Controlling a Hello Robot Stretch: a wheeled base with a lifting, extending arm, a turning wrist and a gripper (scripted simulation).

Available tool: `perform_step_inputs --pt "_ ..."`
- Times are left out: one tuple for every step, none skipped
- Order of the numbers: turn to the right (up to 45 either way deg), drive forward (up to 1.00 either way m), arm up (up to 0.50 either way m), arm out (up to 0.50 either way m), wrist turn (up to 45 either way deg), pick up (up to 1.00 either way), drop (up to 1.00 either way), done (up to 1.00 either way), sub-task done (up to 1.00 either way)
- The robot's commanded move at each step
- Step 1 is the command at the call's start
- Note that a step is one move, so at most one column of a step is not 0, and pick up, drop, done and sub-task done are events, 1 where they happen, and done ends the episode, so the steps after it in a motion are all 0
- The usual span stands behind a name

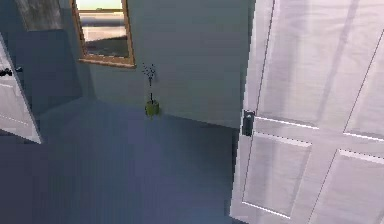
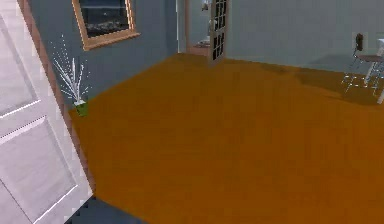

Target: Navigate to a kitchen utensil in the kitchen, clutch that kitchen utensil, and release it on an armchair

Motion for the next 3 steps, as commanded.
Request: perform_step_inputs --pt "-45.0 0.00 0.00 0.00 0.0 0.00 0.00 0.00 0.00" --pt "-39.0 0.00 0.00 0.00 0.0 0.00 0.00 0.00 0.00" --pt "0.0 0.70 0.00 0.00 0.0 0.00 0.00 0.00 0.00"
